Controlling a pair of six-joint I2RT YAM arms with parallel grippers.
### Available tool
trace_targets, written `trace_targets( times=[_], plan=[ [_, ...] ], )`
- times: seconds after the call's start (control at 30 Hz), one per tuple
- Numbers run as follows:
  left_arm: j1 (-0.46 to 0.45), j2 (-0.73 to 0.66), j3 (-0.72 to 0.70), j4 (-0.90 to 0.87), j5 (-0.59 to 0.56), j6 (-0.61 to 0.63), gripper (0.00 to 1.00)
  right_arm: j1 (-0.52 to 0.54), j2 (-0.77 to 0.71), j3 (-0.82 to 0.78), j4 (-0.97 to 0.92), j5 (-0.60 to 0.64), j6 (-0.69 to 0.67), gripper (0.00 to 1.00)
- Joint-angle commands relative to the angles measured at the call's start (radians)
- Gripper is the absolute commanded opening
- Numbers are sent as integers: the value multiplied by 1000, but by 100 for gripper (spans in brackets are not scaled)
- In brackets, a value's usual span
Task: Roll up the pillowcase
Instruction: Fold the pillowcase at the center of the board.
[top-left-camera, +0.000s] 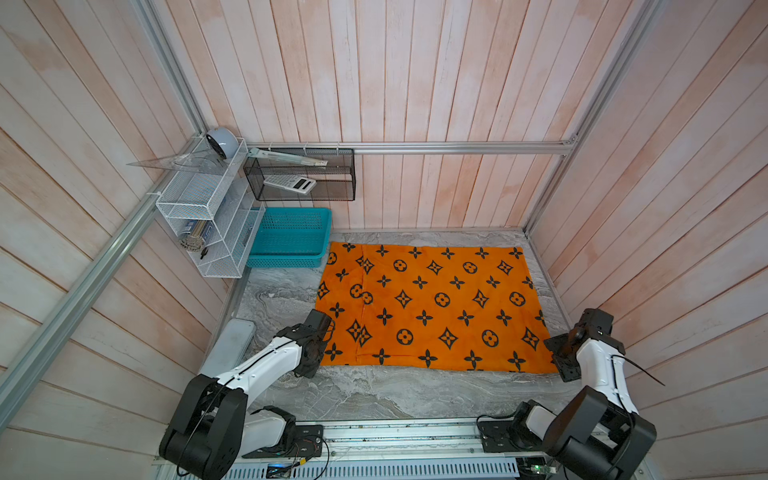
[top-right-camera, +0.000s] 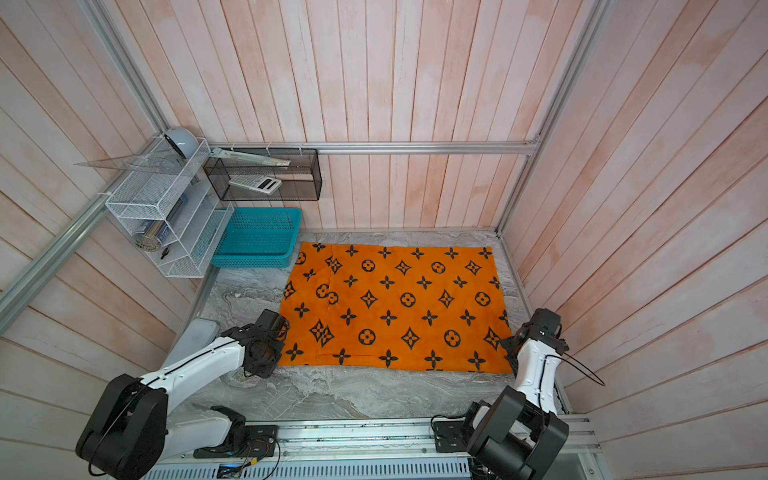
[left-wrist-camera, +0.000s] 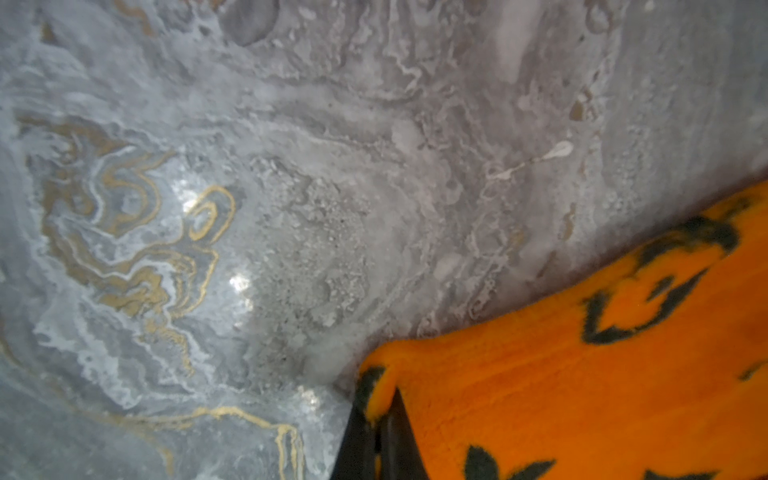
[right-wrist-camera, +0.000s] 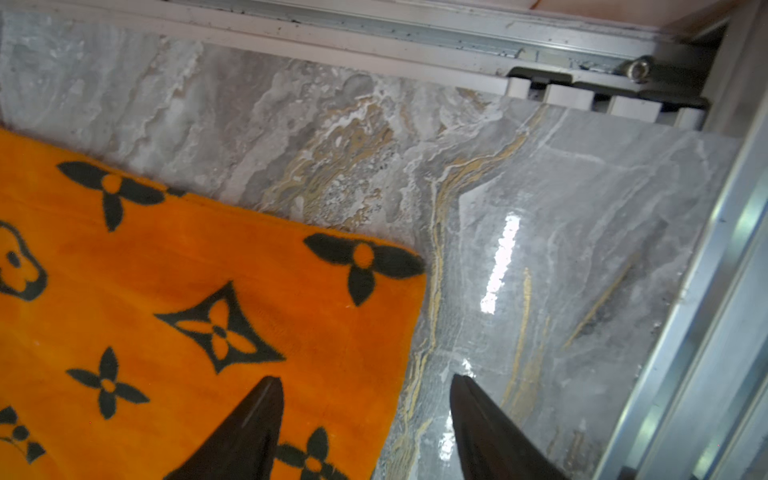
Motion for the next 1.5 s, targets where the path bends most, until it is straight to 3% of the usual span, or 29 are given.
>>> trace_targets(
  times=[0.0, 0.27, 0.43, 0.6, 0.67, 0.93, 1.1, 1.27, 1.47],
  plan=[
    [-4, 19, 25, -14, -5, 25, 0, -29, 38, -22, -17, 2, 13, 70],
    [-4, 25, 38, -4, 3, 12, 0, -51, 212, -3, 30, -75, 50, 63],
    [-6, 21, 27, 3, -1, 10, 0, -64, 324, 11, 85, -123, 38, 53],
    [-5, 6, 23, -4, -5, 7, 0, -71, 298, -11, 110, -162, -3, 9],
    [-6, -8, 25, -10, -11, 10, 0, -70, 269, -16, 104, -188, -17, 0],
    [-21, -100, 104, -60, -67, 70, 0, -71, 73, -51, 126, -330, -21, 0],
    [-20, -99, 178, -13, -80, 130, 0, -19, -19, -16, 236, -390, 112, 0],
    [9, -31, 317, 69, -68, 227, 0, 45, 41, 105, 294, -404, 181, 0],
    [112, 96, 516, 179, 1, 330, 0, 106, 260, 337, 332, -437, 207, 0]
  ],
)
